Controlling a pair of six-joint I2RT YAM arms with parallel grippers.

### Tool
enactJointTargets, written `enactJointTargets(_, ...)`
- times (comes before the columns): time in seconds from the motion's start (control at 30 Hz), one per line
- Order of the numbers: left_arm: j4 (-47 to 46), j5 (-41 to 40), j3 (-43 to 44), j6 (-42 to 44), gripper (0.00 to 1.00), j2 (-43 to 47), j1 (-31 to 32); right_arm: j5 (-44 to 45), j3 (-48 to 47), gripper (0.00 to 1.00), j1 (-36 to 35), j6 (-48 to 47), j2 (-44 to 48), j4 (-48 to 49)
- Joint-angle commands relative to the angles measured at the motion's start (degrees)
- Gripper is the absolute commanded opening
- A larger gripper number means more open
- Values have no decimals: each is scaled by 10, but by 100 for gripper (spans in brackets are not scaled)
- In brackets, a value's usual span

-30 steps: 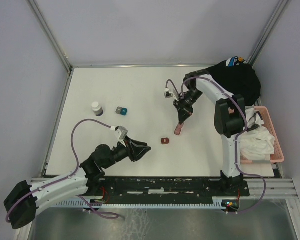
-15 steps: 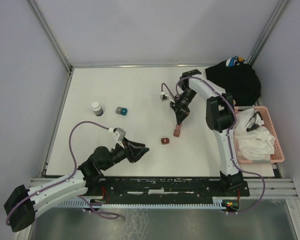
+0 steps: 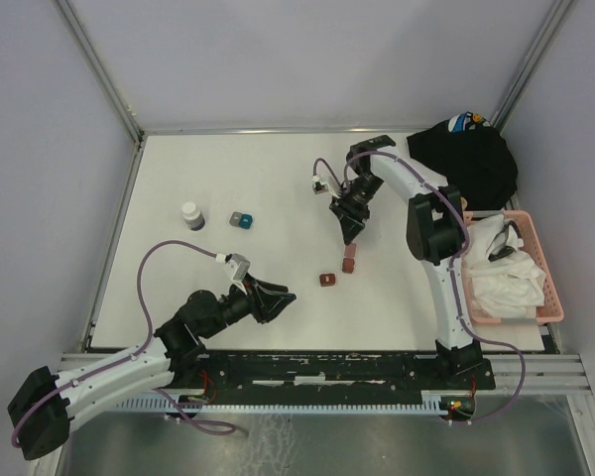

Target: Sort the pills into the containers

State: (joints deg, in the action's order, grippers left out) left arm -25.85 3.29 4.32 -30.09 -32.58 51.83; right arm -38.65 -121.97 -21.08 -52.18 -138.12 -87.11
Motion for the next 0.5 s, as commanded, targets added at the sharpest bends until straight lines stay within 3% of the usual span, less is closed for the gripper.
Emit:
enactJointTargets(0.0, -31, 0, -1, -16, 47, -4, -2, 21, 37, 51, -1, 81, 101, 92)
enactJointTargets(0.13, -35, -18, 3, -19, 47, -19, -2, 45, 139, 51, -1, 152, 199, 201)
enactJointTargets(0.27, -59, -38, 6, -35, 47, -47, -2, 56, 302, 49, 0, 213, 333, 314)
enactJointTargets(0.47, -122, -31, 24, -67, 45, -137, -2, 68, 450, 38, -1, 267, 473, 392)
